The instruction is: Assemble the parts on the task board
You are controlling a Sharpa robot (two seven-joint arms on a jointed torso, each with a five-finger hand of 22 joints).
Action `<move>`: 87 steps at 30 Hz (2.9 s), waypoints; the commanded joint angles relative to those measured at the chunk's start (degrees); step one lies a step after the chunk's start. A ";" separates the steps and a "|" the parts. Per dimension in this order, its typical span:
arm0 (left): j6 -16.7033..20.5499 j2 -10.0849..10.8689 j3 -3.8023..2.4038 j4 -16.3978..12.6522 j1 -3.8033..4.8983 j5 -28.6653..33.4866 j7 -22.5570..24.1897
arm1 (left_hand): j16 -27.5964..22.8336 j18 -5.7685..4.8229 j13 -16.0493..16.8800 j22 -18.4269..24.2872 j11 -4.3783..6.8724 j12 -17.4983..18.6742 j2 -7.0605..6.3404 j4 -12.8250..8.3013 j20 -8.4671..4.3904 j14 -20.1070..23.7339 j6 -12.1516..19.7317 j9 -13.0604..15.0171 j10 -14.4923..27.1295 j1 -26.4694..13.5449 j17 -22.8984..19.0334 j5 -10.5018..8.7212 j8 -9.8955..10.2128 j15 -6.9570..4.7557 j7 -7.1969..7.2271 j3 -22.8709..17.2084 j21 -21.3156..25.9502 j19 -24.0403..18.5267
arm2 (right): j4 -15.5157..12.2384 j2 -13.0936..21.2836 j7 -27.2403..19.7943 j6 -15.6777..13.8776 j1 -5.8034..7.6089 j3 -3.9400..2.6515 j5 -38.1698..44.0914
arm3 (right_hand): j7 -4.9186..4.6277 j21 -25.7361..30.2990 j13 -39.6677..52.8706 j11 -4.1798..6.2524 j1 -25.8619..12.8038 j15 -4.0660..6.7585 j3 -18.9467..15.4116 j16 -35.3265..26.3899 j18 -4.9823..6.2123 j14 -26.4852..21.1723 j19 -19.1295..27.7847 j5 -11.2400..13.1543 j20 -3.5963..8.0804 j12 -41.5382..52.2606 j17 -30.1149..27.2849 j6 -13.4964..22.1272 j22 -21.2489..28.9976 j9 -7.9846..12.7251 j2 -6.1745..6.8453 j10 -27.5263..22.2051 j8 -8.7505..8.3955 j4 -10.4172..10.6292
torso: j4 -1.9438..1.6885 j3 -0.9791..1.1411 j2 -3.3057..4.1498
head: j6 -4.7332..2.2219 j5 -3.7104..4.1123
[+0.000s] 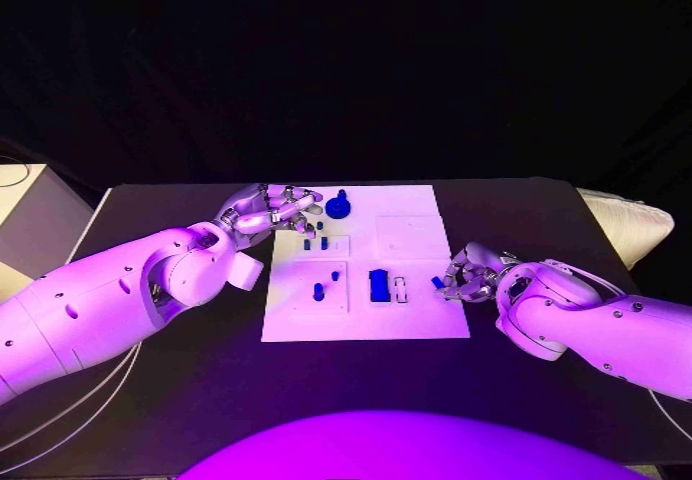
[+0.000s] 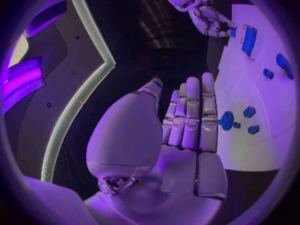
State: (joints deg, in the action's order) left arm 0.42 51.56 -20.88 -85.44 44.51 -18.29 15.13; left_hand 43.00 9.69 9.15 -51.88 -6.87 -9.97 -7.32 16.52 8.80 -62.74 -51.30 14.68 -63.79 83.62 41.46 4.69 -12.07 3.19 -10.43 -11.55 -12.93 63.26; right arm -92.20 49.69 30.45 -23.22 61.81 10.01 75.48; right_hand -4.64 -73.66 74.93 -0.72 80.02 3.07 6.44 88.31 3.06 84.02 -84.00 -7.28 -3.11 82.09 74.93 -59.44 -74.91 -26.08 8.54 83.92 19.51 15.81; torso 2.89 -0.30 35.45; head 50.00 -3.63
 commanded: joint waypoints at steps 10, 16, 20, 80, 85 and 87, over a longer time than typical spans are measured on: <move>-0.70 0.26 -0.03 -0.49 -0.03 0.03 0.25 | -0.05 0.50 0.07 -0.12 -0.08 -0.24 0.19 -0.08 0.04 0.36 -0.15 -0.17 0.57 0.23 -0.08 0.19 -0.01 0.05 -0.10 0.51 -0.11 -0.38 | 1.48 -0.98 0.83 2.93 -0.84 0.26 4.35 | 0.21 0.26 9.07 0.61 3.88 0.42 3.43 -0.27 -0.21 5.14 -1.35 0.73 0.33 -0.38 11.34 -0.39 -11.31 0.45 0.05 1.47 0.03 -0.85 | 0.04 -0.05 0.02 | 0.00 -0.08; -0.71 0.34 -0.03 -0.54 -0.03 0.03 0.24 | -0.06 0.50 0.08 -0.13 -0.09 -0.26 0.21 -0.07 0.05 0.37 -0.14 -0.17 0.60 0.22 -0.09 0.19 0.00 0.06 -0.10 0.53 -0.11 -0.40 | 1.44 -1.02 0.93 1.73 -0.88 0.27 4.55 | 0.35 0.26 9.18 0.85 4.07 0.59 11.38 -0.32 -0.20 5.13 -1.35 -11.85 0.54 -0.42 11.28 -0.79 -11.32 0.88 1.80 1.47 0.40 -0.73 | -0.04 -0.03 -0.05 | 0.00 -0.03; -0.71 0.41 -0.03 -0.55 -0.03 0.04 0.19 | -0.06 0.50 0.08 -0.13 -0.09 -0.26 0.21 -0.07 0.05 0.37 -0.14 -0.17 0.60 0.22 -0.09 0.19 0.00 0.06 -0.10 0.53 -0.11 -0.40 | 1.01 -0.75 0.87 0.37 -0.88 0.27 3.34 | 0.59 -0.12 9.30 0.95 2.66 0.74 14.01 -0.26 -0.27 5.16 -1.47 -13.66 0.62 -0.29 11.39 -0.86 -11.40 0.53 2.47 1.63 1.05 -0.87 | 0.02 -0.04 -0.05 | 0.00 0.00; -2.04 0.30 -0.02 -0.80 -0.04 -0.01 -0.18 | -0.12 0.51 0.14 -0.21 -0.14 -0.45 0.57 0.04 0.13 0.47 -0.24 -0.22 0.78 -0.22 -0.14 0.20 -0.02 0.13 -0.16 0.87 -0.05 -0.56 | -0.14 -7.22 1.78 -1.17 0.21 0.04 -8.49 | 0.90 -0.95 10.41 1.19 -10.91 0.90 16.62 0.03 -0.38 5.29 -1.74 -12.35 0.80 1.02 11.90 -0.33 -11.53 -0.95 3.82 2.65 3.71 0.51 | 0.07 0.02 0.04 | 0.00 0.92; -2.09 0.23 -0.02 -0.77 -0.05 -0.33 -0.17 | -0.12 0.51 0.14 -0.21 -0.14 -0.45 0.57 0.04 0.13 0.47 -0.24 -0.22 0.78 -0.22 -0.14 0.20 -0.02 0.13 -0.16 0.87 -0.05 -0.56 | -0.13 -7.33 1.83 -0.51 -0.04 0.05 -7.57 | 0.92 -0.81 10.37 1.21 -10.84 0.91 16.65 -0.02 -0.36 5.27 -1.70 -12.30 0.80 0.97 11.82 -0.31 -11.50 -0.95 3.79 2.62 3.72 0.41 | 0.02 0.06 0.00 | 0.00 0.86; -2.10 0.23 -0.02 -0.76 -0.05 -0.41 -0.18 | -0.12 0.51 0.14 -0.21 -0.14 -0.45 0.57 0.04 0.13 0.47 -0.24 -0.22 0.78 -0.22 -0.14 0.20 -0.02 0.13 -0.16 0.87 -0.05 -0.56 | -0.20 -7.32 1.84 -0.38 -0.10 0.06 -7.15 | 0.92 -0.77 10.37 1.21 -10.83 0.91 16.66 -0.03 -0.35 5.27 -1.68 -12.30 0.80 0.96 11.80 -0.30 -11.49 -0.95 3.79 2.61 3.72 0.40 | 0.04 0.06 0.01 | 0.00 0.84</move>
State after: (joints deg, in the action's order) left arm -0.58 51.89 -20.88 -86.06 44.48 -18.37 14.61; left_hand 43.00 9.68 9.22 -52.02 -6.86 -10.19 -7.32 16.44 9.02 -62.54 -51.30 14.52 -63.38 83.62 41.41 4.69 -12.07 3.39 -10.43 -10.99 -12.93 63.05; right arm -92.31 42.42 31.93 -25.66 61.92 9.97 66.42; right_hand -3.76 -74.62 74.92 0.10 69.44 3.50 23.17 88.30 3.07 84.02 -84.00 -19.94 -2.68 83.00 74.91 -59.89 -74.91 -27.07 12.45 83.92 23.39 16.46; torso 2.94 -0.27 35.48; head 50.00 -2.75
